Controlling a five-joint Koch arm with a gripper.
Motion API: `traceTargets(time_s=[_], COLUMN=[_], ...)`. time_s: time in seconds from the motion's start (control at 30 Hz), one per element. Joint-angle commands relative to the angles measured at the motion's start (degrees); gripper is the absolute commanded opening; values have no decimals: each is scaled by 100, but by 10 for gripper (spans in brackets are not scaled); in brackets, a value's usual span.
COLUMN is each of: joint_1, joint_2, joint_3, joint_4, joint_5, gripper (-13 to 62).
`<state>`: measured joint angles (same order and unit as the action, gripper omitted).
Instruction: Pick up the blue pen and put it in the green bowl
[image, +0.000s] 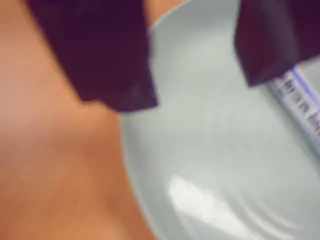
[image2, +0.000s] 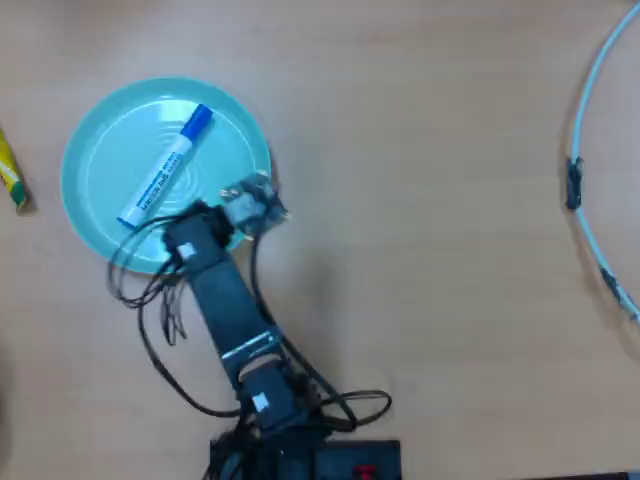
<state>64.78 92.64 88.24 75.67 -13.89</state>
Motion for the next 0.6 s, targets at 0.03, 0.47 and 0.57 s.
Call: traceTargets(time_s=[0.03, 0.47, 0.57], joint_1=[325, 2180, 2347], joint_2=[1099, 4368, 4359], joint_3=[519, 4799, 5282], joint_4=[-229, -2241, -2786], joint_5=[167, 1002, 1318], gripper=[57, -65, -65])
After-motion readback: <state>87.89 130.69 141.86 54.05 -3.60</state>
